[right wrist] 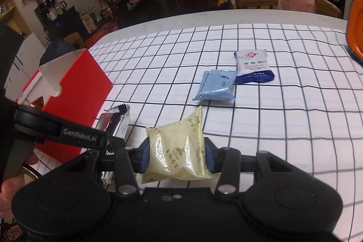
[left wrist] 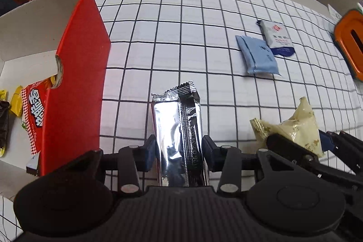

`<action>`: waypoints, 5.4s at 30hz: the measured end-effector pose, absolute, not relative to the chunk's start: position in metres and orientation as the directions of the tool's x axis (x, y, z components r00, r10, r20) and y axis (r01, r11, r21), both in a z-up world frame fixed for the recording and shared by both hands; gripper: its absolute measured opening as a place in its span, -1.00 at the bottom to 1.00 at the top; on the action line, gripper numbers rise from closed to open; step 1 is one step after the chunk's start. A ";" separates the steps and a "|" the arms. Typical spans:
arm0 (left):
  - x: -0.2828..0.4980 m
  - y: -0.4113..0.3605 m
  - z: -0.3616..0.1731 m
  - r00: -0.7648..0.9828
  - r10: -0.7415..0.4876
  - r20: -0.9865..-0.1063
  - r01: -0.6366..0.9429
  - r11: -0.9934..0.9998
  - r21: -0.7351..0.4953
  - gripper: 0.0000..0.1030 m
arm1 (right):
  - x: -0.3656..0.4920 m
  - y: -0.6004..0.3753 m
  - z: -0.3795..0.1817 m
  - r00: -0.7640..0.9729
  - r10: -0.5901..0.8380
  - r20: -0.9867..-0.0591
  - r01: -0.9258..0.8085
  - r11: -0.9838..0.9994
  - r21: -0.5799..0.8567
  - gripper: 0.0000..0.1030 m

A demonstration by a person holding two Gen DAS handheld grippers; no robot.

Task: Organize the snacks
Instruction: 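Carry both packets over the red box and open both grippers, then withdraw both grippers from the box toward the remaining packets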

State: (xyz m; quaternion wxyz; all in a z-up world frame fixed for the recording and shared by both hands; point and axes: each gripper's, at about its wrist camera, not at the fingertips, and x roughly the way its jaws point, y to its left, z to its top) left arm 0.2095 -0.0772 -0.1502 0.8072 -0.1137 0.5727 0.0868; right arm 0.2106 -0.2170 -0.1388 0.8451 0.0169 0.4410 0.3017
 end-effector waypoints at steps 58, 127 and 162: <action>0.101 0.184 -0.049 0.504 0.060 -0.862 -0.212 0.976 -0.055 -0.17 | 0.118 0.036 -0.061 0.487 0.526 -0.697 -0.588 0.788 0.184 -0.13; 0.105 0.150 -0.030 0.608 0.033 -0.793 -0.084 0.996 -0.023 0.48 | 0.117 0.007 -0.054 0.472 0.569 -0.674 -0.575 0.778 0.254 0.74; 0.203 -0.069 -0.067 0.620 -0.038 -0.784 0.004 0.999 -0.045 0.65 | 0.210 -0.221 -0.065 0.584 0.465 -0.666 -0.445 0.869 0.216 1.00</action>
